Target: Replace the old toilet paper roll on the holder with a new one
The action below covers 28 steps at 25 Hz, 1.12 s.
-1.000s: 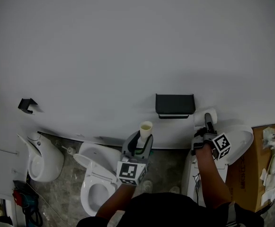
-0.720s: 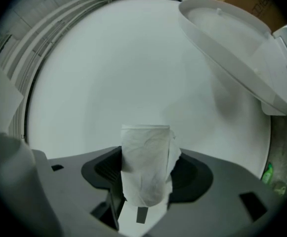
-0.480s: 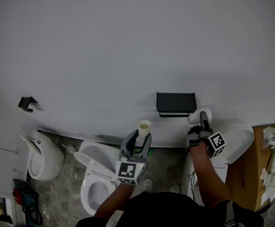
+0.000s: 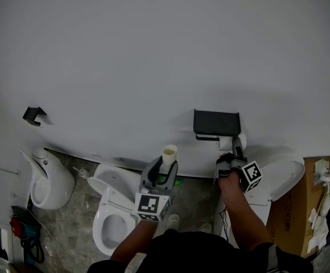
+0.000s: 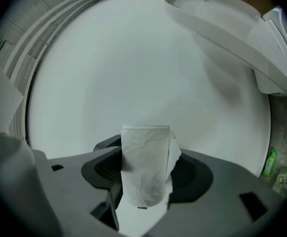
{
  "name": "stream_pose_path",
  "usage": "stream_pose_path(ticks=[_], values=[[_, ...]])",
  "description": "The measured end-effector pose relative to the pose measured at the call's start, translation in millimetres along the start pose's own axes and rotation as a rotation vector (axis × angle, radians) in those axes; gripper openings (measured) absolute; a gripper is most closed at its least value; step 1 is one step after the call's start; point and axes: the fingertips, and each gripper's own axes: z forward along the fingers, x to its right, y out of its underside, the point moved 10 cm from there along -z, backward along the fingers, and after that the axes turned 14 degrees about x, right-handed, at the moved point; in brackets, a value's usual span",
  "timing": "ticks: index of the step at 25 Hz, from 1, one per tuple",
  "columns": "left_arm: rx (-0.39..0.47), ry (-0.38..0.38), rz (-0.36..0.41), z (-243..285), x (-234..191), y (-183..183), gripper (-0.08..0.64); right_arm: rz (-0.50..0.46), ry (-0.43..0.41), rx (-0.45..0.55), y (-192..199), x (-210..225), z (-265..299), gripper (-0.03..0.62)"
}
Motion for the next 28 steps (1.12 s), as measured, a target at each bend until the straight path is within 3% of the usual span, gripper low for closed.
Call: stream_pose_path(ticks=[10, 18, 28], values=[[0.001, -0.049, -0.032, -17.1, -23.4, 0.5, 0.173, 0.018, -0.007, -0.037, 45.3, -0.6, -5.9, 0.273], [0.018, -0.013, -0.032, -17.4, -26.4, -0.5, 0.172, 0.034, -0.023, -0.043, 68.2, -2.3, -11.6, 0.273], [-0.01, 0.017, -0.025, -19.0, -27.2, 2.0, 0.173, 0.06, -0.037, -0.015, 69.0, 2.8, -19.2, 0.265]])
